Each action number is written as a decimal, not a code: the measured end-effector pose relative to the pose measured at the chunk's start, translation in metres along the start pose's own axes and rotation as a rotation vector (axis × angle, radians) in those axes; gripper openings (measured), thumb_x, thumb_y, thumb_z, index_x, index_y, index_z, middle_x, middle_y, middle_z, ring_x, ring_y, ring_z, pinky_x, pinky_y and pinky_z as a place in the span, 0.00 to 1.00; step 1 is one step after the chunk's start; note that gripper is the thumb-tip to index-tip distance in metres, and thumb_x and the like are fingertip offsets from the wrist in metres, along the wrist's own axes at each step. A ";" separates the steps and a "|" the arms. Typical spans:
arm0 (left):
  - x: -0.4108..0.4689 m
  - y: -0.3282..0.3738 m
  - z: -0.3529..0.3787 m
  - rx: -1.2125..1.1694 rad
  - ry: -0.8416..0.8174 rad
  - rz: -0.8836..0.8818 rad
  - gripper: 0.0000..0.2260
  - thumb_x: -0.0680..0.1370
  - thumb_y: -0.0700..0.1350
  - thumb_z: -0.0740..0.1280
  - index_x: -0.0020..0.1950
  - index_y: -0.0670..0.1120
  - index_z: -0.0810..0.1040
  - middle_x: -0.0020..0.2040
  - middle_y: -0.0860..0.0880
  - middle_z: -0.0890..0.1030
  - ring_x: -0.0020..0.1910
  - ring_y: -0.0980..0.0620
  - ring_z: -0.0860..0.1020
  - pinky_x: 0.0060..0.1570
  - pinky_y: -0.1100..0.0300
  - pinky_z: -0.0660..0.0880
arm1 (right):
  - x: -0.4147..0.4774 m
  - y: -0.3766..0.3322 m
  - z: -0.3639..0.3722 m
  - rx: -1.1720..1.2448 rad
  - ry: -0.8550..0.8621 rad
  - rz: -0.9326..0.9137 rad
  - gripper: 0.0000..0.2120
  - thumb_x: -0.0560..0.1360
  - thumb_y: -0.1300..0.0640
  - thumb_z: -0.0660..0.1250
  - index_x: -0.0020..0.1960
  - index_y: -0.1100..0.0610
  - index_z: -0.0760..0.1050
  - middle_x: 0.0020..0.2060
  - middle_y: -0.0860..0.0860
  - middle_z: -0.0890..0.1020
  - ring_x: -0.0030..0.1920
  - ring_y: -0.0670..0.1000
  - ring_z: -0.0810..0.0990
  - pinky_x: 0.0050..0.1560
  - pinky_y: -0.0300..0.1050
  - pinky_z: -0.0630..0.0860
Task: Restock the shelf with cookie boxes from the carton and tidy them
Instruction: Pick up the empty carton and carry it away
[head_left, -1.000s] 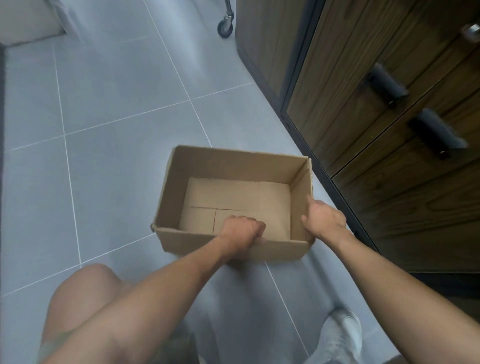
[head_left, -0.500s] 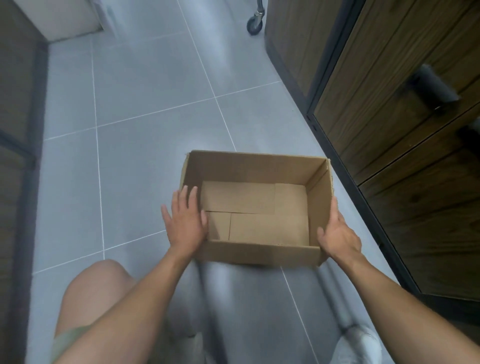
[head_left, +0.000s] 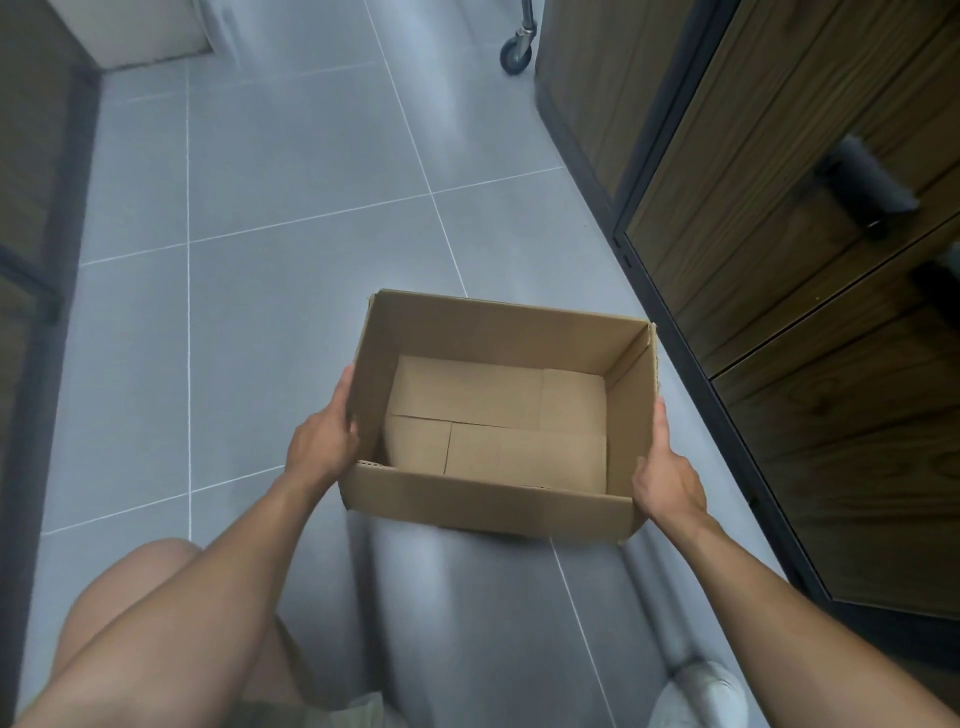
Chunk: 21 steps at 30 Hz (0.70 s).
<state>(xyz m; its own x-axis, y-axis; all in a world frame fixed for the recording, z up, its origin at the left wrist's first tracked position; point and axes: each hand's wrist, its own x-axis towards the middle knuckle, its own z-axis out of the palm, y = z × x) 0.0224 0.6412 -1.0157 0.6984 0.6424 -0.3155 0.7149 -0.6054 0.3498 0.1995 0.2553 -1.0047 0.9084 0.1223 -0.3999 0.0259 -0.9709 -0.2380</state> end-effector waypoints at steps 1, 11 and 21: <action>0.000 0.001 0.000 0.006 -0.010 -0.008 0.39 0.83 0.39 0.59 0.85 0.63 0.43 0.48 0.37 0.82 0.43 0.36 0.78 0.46 0.49 0.72 | 0.001 0.000 0.001 -0.001 0.005 -0.007 0.48 0.83 0.62 0.62 0.81 0.41 0.28 0.35 0.55 0.78 0.34 0.52 0.77 0.31 0.45 0.69; -0.036 0.025 -0.045 0.001 -0.047 -0.055 0.44 0.79 0.35 0.59 0.85 0.64 0.40 0.44 0.41 0.77 0.41 0.39 0.76 0.44 0.49 0.72 | -0.012 -0.007 -0.045 -0.039 0.001 -0.055 0.49 0.83 0.62 0.62 0.79 0.39 0.25 0.37 0.55 0.79 0.36 0.51 0.80 0.33 0.47 0.76; -0.154 0.080 -0.242 0.006 -0.046 -0.129 0.44 0.80 0.36 0.57 0.82 0.69 0.36 0.43 0.42 0.77 0.41 0.40 0.77 0.44 0.49 0.73 | -0.114 -0.055 -0.235 0.008 -0.050 -0.117 0.46 0.85 0.58 0.58 0.76 0.33 0.23 0.45 0.57 0.80 0.40 0.55 0.79 0.46 0.53 0.79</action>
<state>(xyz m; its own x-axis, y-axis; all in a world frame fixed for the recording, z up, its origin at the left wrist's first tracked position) -0.0357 0.6072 -0.7258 0.6010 0.6931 -0.3979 0.7992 -0.5217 0.2984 0.1928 0.2460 -0.7383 0.8775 0.2451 -0.4121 0.1270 -0.9476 -0.2931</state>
